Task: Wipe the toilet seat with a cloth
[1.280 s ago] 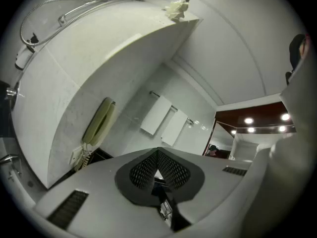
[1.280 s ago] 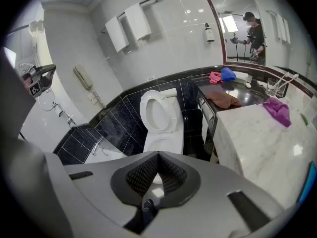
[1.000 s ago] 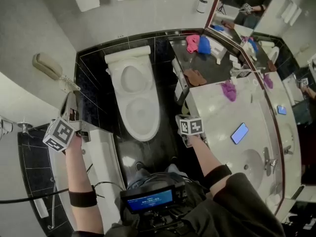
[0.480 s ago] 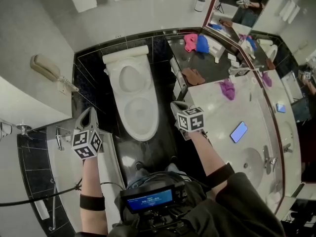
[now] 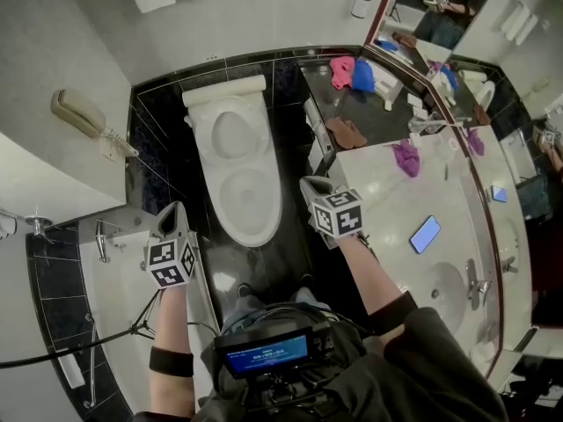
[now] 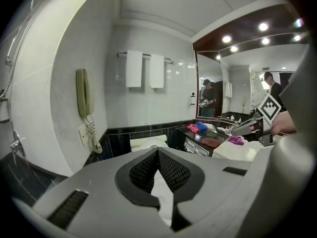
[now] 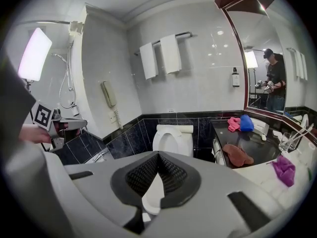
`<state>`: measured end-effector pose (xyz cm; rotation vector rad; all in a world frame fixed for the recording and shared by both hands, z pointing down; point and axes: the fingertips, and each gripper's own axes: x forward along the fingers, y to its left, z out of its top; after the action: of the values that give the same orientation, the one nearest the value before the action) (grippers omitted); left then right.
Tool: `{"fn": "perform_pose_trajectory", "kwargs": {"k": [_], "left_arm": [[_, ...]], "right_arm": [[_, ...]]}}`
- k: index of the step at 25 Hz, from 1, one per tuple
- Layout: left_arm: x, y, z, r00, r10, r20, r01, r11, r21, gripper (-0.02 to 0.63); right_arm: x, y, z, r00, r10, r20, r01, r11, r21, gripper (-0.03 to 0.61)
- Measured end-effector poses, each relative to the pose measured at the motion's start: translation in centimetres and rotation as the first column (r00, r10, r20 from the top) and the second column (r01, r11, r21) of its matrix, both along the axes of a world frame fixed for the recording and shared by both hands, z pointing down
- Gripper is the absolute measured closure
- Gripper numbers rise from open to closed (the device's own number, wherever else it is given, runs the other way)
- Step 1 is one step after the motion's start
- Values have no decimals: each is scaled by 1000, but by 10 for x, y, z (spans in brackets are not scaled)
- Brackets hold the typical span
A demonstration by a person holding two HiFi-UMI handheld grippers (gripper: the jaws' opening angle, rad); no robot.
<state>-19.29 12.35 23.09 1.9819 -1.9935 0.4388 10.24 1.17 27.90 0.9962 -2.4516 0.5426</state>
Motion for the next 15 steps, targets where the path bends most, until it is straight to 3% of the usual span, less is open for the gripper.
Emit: {"fn": "perform_pose_trajectory", "kwargs": {"k": [11,15], "left_arm": [[-8,-33,0,989,151,8,-151,989,6,614],[-10,-44,2,977,214,17,-215,977,10,614]], "right_arm": [[-17,-10,11,993,113,-39,-111,993,33,561],[-14,-15,20,985,157,-72,-154,987,43,524]]}}
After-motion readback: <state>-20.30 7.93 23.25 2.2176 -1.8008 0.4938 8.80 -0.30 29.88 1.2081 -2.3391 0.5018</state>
